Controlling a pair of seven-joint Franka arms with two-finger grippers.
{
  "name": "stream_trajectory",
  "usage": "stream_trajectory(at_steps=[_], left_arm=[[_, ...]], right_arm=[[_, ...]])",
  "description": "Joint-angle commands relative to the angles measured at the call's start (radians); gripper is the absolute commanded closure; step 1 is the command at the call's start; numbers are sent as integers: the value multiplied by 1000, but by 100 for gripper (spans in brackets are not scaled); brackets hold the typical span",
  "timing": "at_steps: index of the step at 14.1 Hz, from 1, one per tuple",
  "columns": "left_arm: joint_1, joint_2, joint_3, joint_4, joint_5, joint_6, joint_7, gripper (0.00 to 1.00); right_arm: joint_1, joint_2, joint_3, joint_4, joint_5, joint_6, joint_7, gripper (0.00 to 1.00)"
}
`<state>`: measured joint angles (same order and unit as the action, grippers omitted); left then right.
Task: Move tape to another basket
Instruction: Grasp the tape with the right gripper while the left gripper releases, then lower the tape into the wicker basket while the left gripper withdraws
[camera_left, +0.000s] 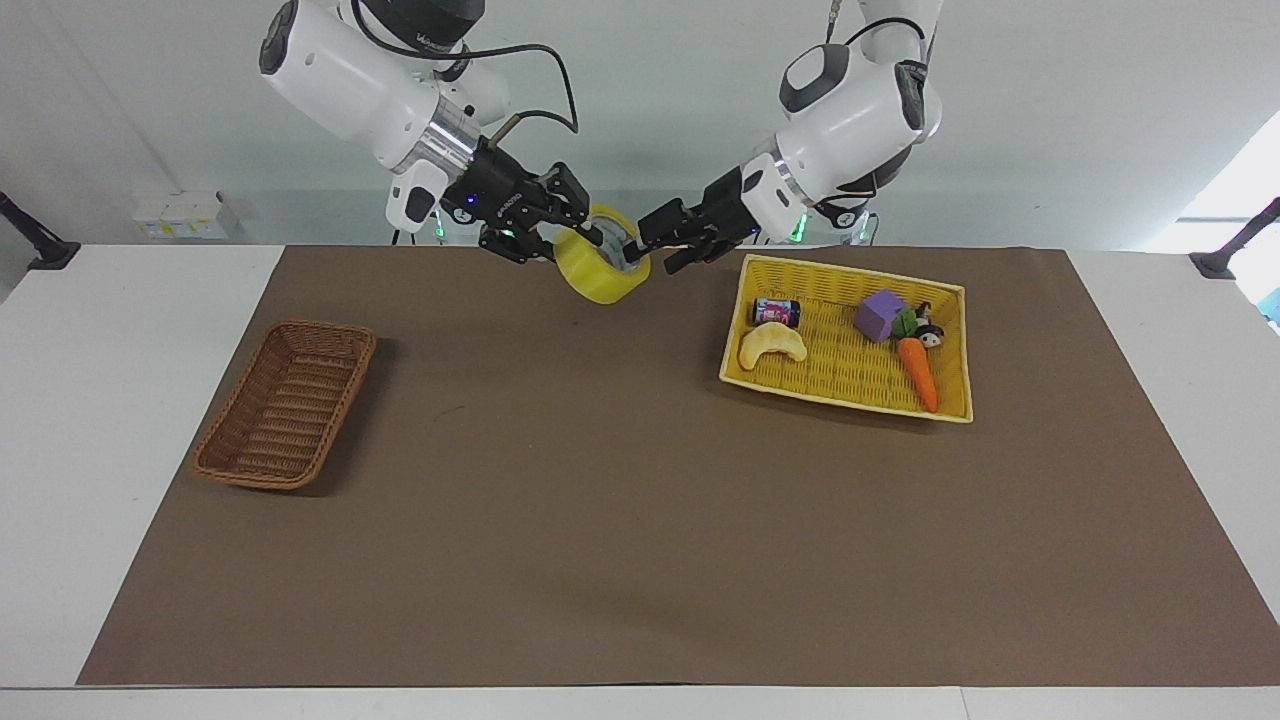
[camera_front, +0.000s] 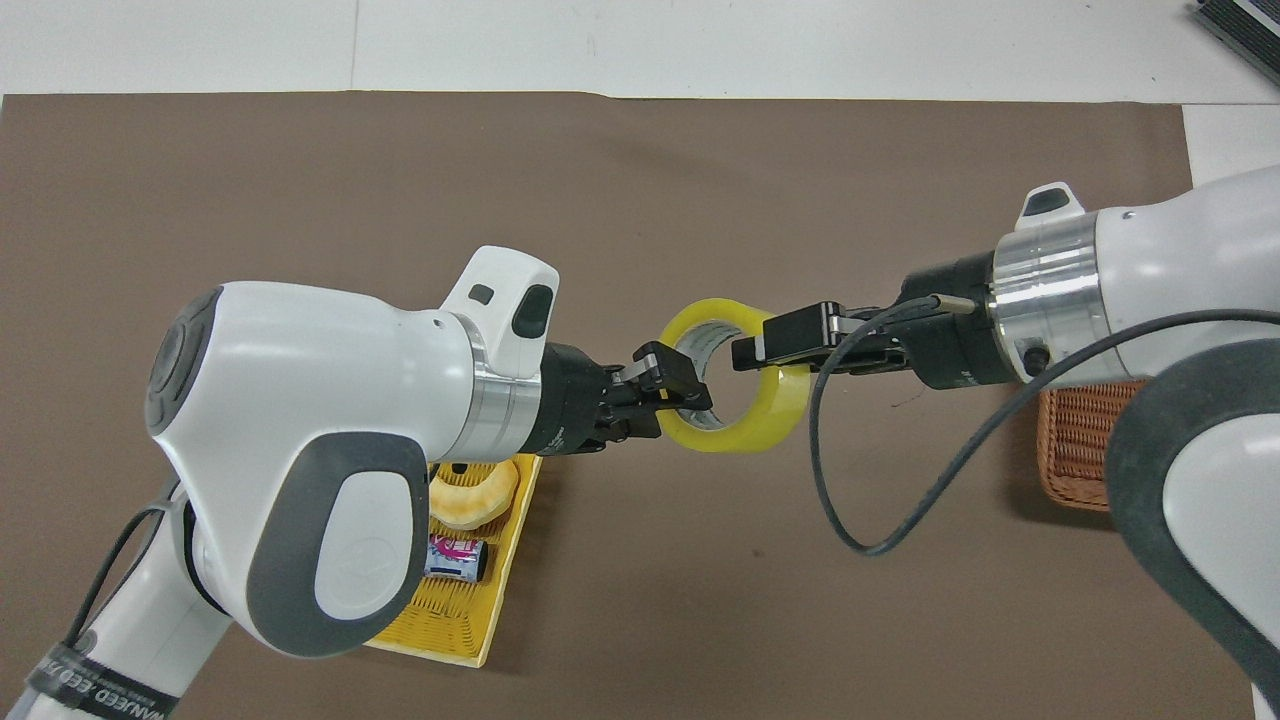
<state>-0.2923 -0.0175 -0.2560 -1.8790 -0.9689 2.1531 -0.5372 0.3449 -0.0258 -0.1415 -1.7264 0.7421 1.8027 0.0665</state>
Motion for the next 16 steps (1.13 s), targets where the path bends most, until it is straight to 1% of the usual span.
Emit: stream_trajectory(at_steps=[1, 2, 4, 5, 6, 7, 8, 9, 10, 12, 14, 16], left_arm=[[50, -90, -2, -87, -141, 10, 16, 0], [53, -96, -2, -89, -152, 5, 17, 0], [53, -96, 3, -88, -143, -5, 25, 0], [51, -93, 4, -88, -114, -12, 26, 0], [54, -91, 4, -86, -23, -12, 34, 0], [56, -90, 3, -86, 99, -13, 31, 0], [58, -91, 4, -89, 169, -19, 25, 0], [68, -90, 6, -89, 212, -41, 31, 0], [90, -88, 6, -89, 263, -56, 32, 0], [122, -84, 6, -88, 414, -61, 34, 0], [178, -78, 6, -80, 484, -61, 51, 0], [235, -71, 6, -78, 539, -61, 135, 0]], right_arm=[[-82, 3, -1, 24, -13, -63, -60, 100], [-130, 0, -3, 24, -13, -95, -92, 100], [-264, -3, -3, 18, -15, -156, -167, 100], [-327, -2, -3, 5, -12, -190, -180, 100], [-402, 7, -1, -21, 6, -210, -226, 100], [-472, 45, -1, -38, 55, -218, -335, 100], [-536, 105, -1, -38, 115, -250, -434, 100], [-582, 163, -1, -27, 129, -264, -492, 100], [-601, 193, -1, -27, 138, -266, -517, 100], [-615, 236, -3, -27, 131, -264, -588, 100], [-671, 268, -3, -25, 100, -292, -641, 100], [-724, 285, -1, -18, 19, -318, -741, 100]])
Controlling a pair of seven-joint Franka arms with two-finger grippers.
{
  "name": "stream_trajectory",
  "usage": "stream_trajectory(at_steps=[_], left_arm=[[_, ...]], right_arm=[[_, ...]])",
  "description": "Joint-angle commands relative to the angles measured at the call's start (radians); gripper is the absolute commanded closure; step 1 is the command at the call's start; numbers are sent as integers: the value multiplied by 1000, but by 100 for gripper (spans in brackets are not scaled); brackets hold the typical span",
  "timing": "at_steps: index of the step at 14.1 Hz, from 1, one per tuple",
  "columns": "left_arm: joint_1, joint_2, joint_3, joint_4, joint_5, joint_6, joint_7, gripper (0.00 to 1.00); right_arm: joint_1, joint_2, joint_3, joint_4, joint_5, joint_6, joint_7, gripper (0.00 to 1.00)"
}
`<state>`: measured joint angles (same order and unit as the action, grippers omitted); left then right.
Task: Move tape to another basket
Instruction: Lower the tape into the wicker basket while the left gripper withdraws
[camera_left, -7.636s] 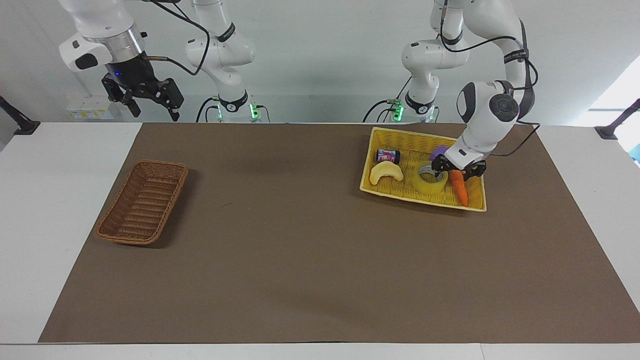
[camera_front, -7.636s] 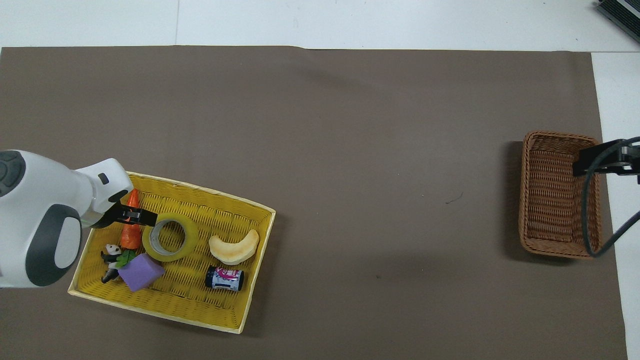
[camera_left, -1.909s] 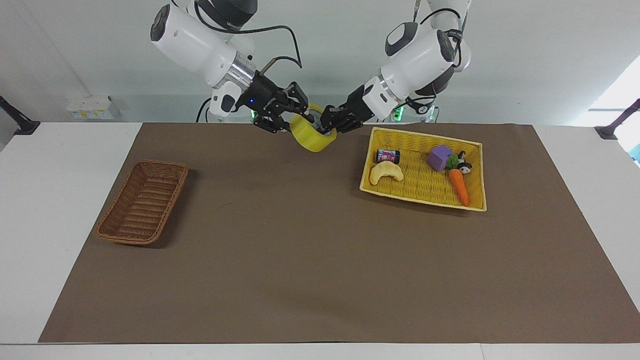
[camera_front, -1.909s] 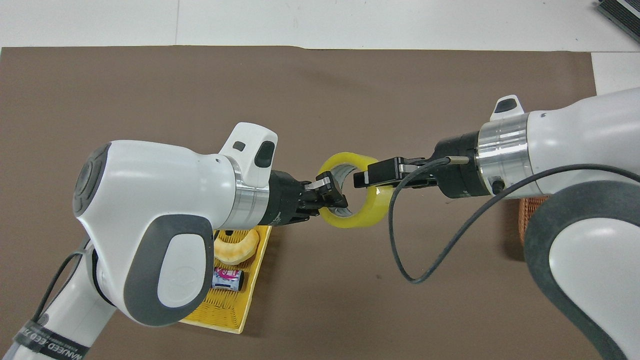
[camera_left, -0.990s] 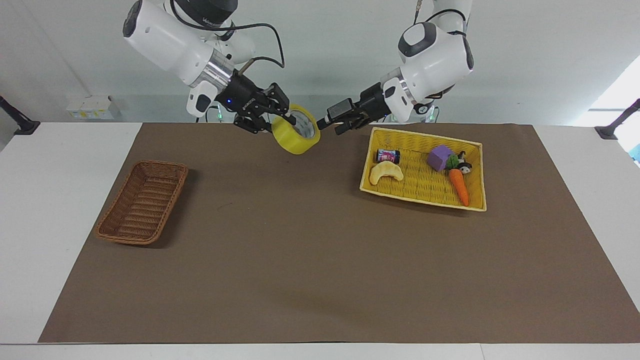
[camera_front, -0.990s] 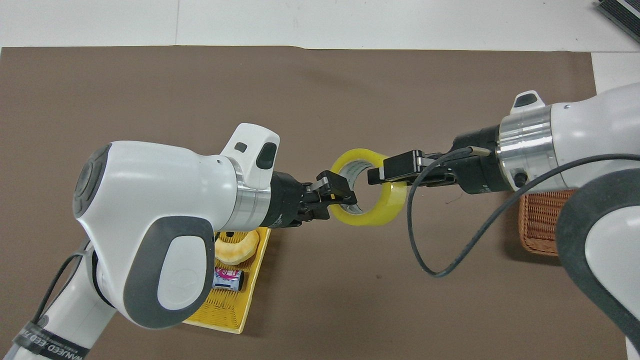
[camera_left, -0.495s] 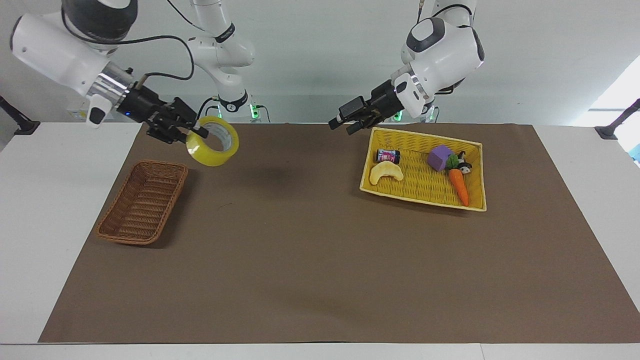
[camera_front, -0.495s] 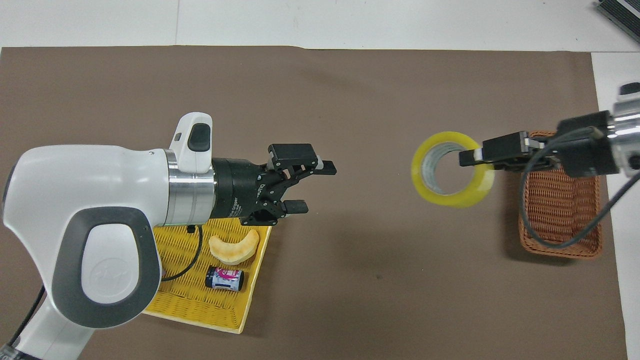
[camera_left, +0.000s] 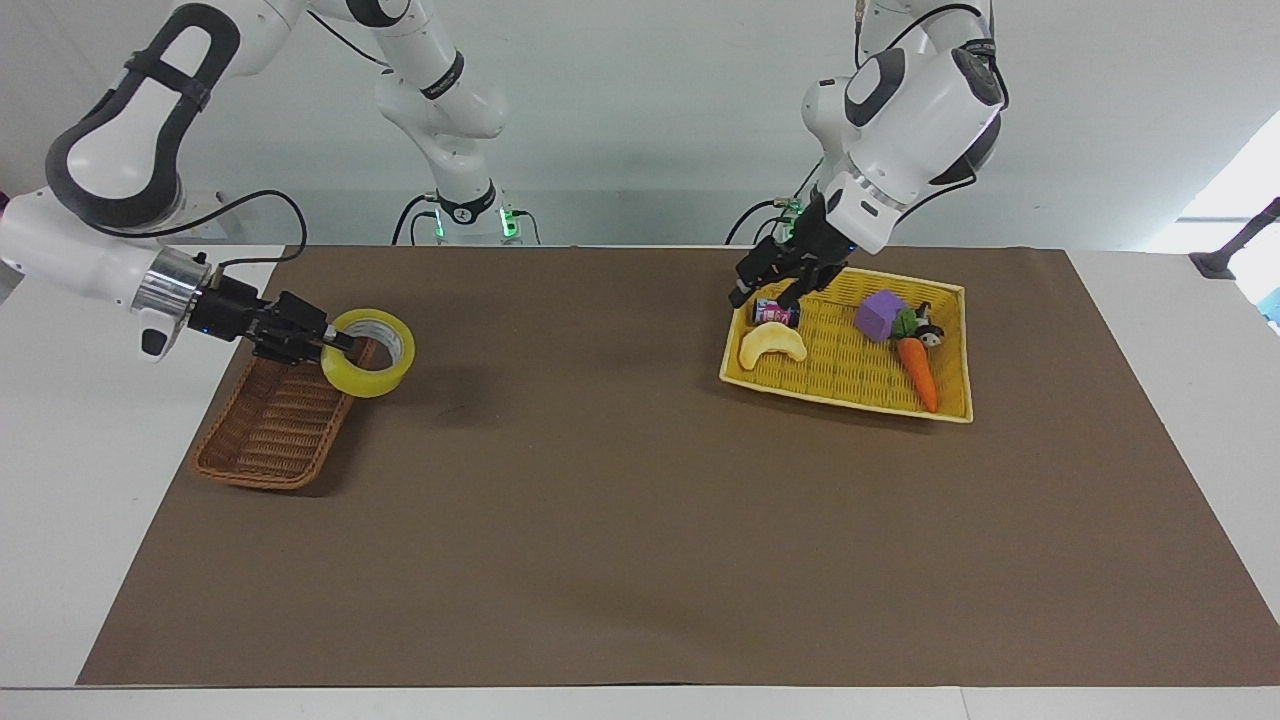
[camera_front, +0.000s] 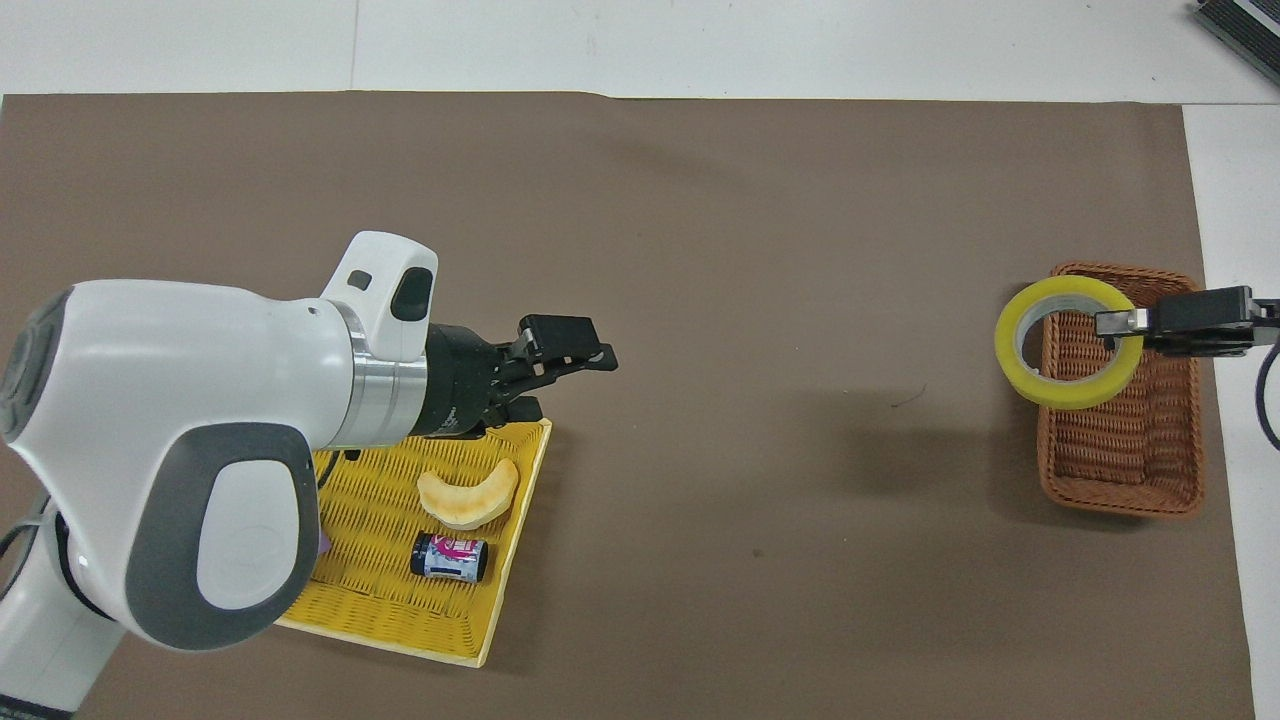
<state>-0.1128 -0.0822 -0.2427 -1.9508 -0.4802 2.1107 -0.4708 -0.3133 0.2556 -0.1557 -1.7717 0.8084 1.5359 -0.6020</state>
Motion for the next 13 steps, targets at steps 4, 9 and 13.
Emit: stream_trajectory(at_steps=[4, 9, 13], left_arm=[[185, 2, -7, 3, 192, -50, 288, 0], [240, 56, -6, 123, 405, -246, 454, 0], [278, 58, -4, 243, 459, -420, 466, 0]], right_arm=[[-153, 62, 13, 37, -77, -56, -168, 100], [-171, 154, 12, 135, -173, -28, -255, 100], [-176, 174, 12, 132, -181, 26, -262, 100]])
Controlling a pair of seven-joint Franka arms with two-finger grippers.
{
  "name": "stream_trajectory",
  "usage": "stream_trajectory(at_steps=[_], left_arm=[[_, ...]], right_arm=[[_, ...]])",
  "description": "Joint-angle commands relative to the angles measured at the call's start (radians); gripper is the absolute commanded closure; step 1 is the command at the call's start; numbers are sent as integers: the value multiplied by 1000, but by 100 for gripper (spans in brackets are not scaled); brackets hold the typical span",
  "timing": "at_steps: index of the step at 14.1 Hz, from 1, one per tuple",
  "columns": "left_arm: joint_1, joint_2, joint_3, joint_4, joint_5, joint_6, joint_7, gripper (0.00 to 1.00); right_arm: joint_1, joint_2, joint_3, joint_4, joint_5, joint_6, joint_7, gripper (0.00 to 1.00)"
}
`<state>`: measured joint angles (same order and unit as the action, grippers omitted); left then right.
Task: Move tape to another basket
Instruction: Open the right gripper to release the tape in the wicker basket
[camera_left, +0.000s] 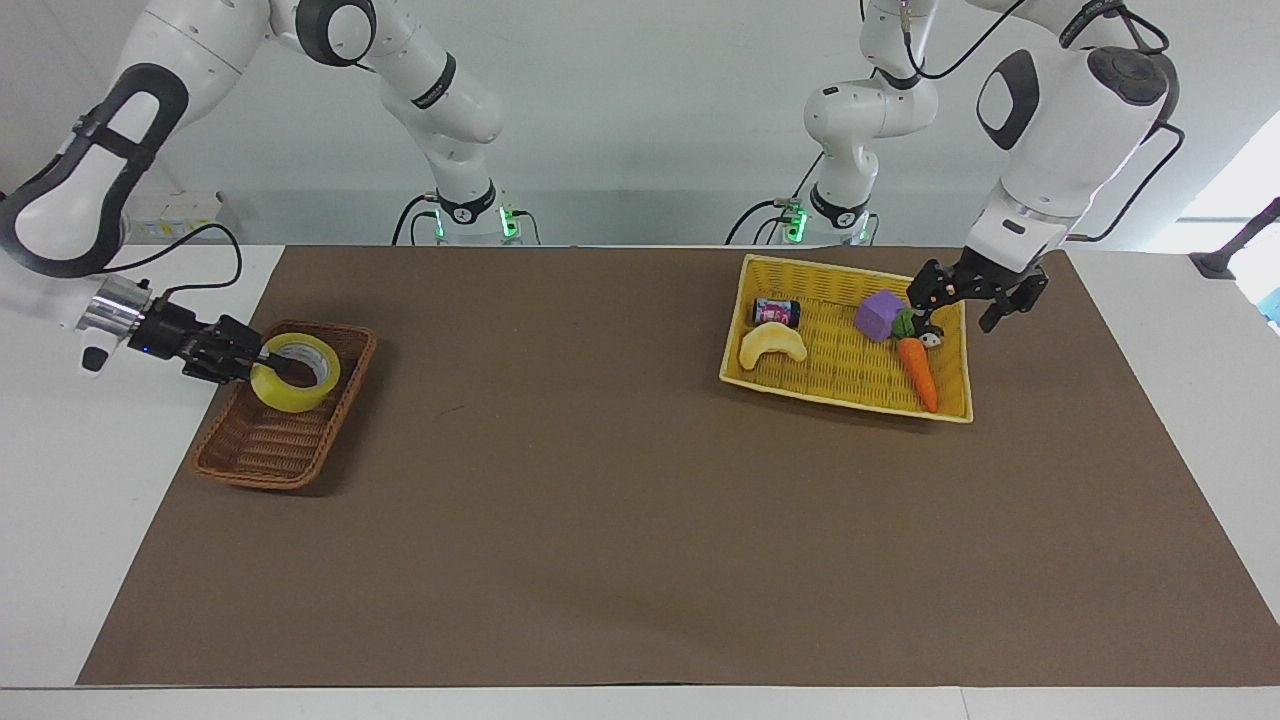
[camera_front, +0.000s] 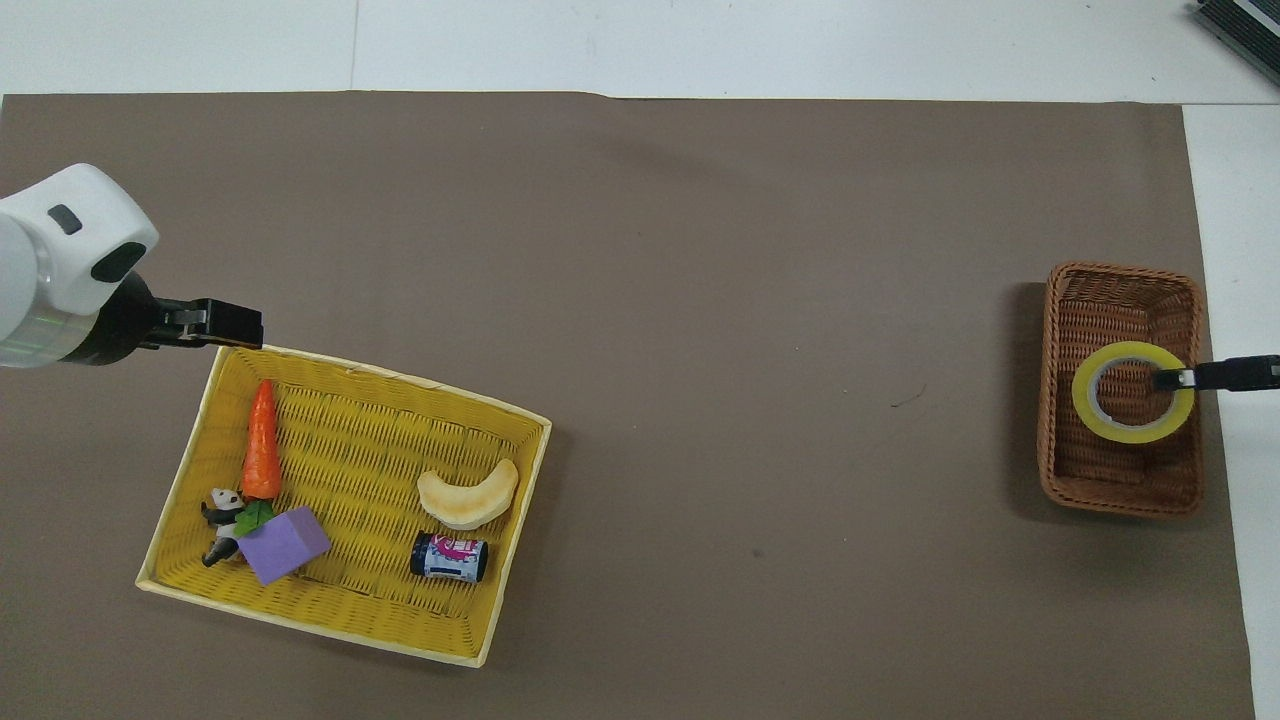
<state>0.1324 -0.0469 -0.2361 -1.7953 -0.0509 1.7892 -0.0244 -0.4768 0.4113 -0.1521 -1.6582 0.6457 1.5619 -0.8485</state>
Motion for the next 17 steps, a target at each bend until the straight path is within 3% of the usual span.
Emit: stream_trajectory(at_steps=[1, 6, 7, 9, 10, 11, 17], left_arm=[[48, 25, -12, 121, 29, -137, 20, 0], [67, 53, -11, 251, 36, -298, 15, 0], [84, 47, -12, 232, 36, -297, 18, 0], [87, 44, -11, 228, 36, -295, 14, 0], [87, 44, -11, 228, 36, -297, 14, 0], [88, 44, -11, 228, 36, -300, 12, 0], [87, 44, -11, 228, 36, -298, 12, 0]], right_arm=[[-19, 20, 9, 18, -17, 0, -14, 100], [-6, 18, 9, -5, -11, 36, -12, 100], [-5, 17, 9, -8, -12, 38, -12, 93], [0, 17, 11, -11, -17, 46, -14, 43], [0, 17, 12, -9, -17, 46, -14, 8], [-2, 18, 12, -8, -12, 46, -12, 0], [41, 12, 23, 40, 68, 55, 41, 0]])
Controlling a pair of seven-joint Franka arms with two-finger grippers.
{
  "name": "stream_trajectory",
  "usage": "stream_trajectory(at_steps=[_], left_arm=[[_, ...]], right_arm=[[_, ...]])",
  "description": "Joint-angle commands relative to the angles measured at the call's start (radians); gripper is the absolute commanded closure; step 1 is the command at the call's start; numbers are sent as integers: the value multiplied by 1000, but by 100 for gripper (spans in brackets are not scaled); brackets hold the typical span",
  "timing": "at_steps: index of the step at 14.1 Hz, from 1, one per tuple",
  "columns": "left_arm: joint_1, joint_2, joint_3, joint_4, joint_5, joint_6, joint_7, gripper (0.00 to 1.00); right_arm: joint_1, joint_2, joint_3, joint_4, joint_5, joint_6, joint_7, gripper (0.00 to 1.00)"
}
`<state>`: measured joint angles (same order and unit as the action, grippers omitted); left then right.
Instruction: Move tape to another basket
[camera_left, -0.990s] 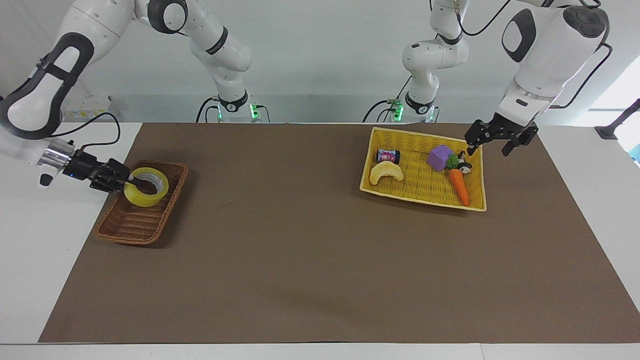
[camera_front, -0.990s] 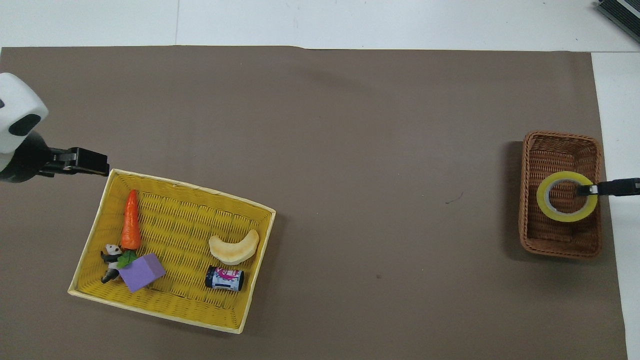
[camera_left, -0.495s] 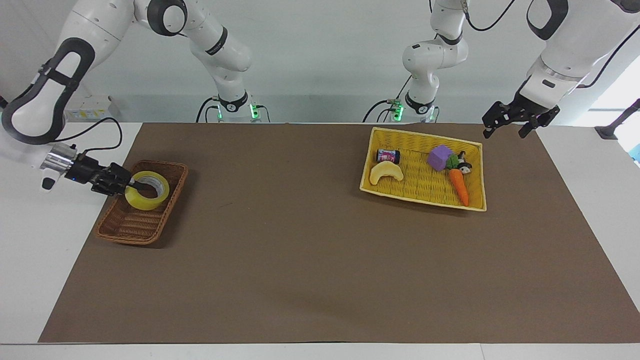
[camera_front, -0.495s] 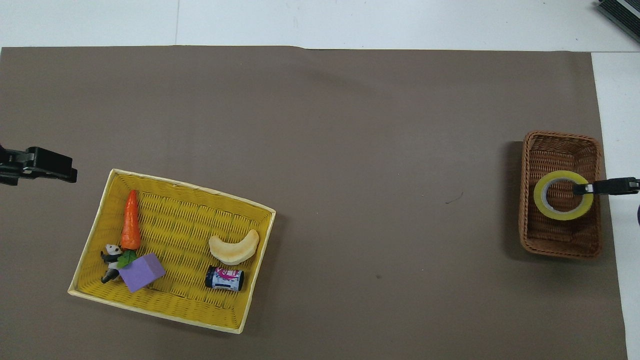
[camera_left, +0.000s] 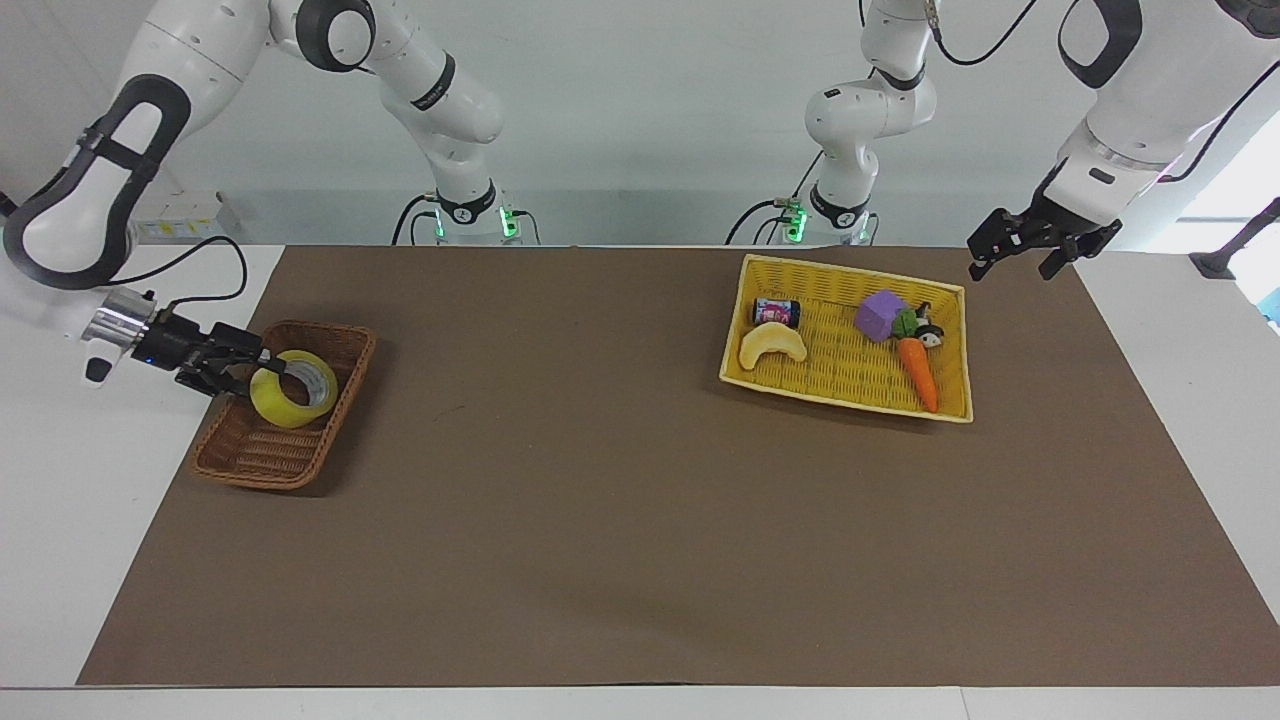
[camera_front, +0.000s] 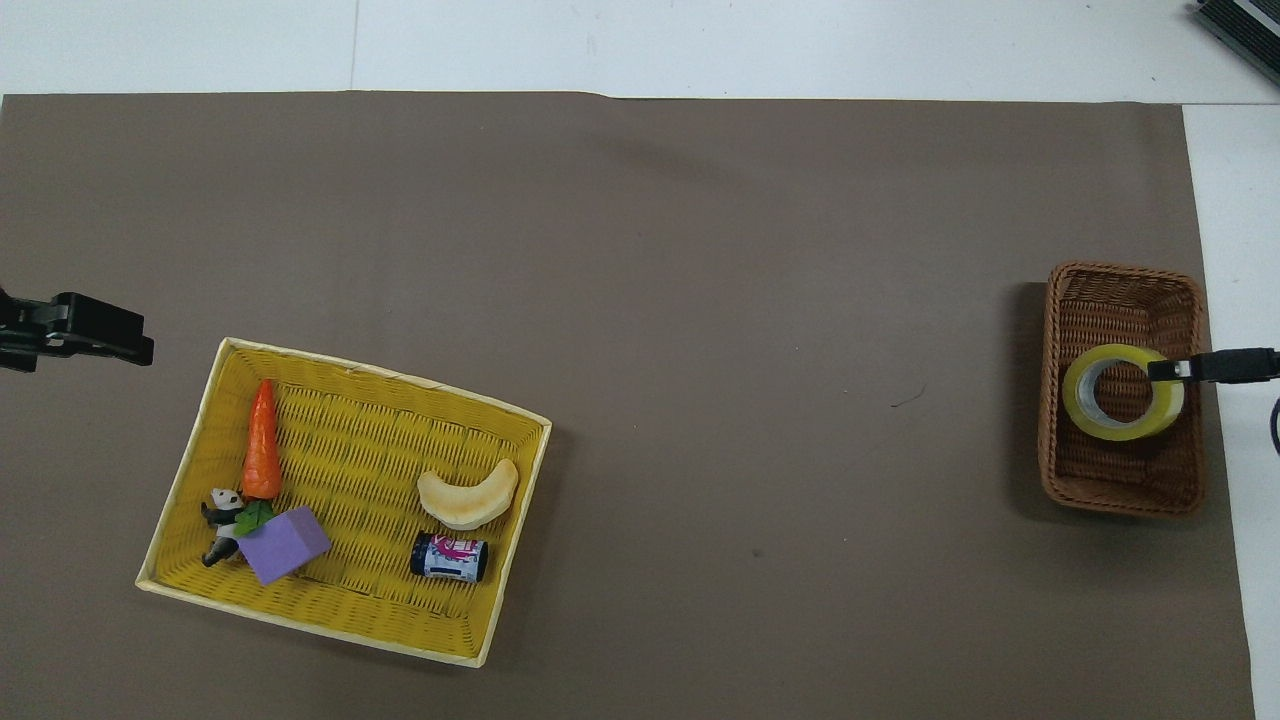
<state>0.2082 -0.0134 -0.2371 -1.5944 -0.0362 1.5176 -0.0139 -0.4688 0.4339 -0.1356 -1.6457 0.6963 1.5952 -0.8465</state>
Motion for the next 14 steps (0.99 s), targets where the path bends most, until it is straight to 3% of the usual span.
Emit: stream_trajectory(at_steps=[1, 3, 8, 11, 14], left_arm=[[11, 10, -10, 27, 21, -27, 2, 0], [13, 10, -10, 27, 21, -27, 2, 0], [11, 10, -10, 27, 21, -27, 2, 0], [13, 10, -10, 27, 21, -27, 2, 0], [11, 10, -10, 27, 21, -27, 2, 0]], right_arm=[[64, -17, 7, 61, 6, 60, 99, 0], [140, -56, 8, 122, -100, 127, 266, 0], [324, -115, 8, 233, -352, 127, 611, 0], [452, -210, 11, 225, -547, 124, 807, 0], [538, -266, 11, 222, -633, 94, 920, 0]])
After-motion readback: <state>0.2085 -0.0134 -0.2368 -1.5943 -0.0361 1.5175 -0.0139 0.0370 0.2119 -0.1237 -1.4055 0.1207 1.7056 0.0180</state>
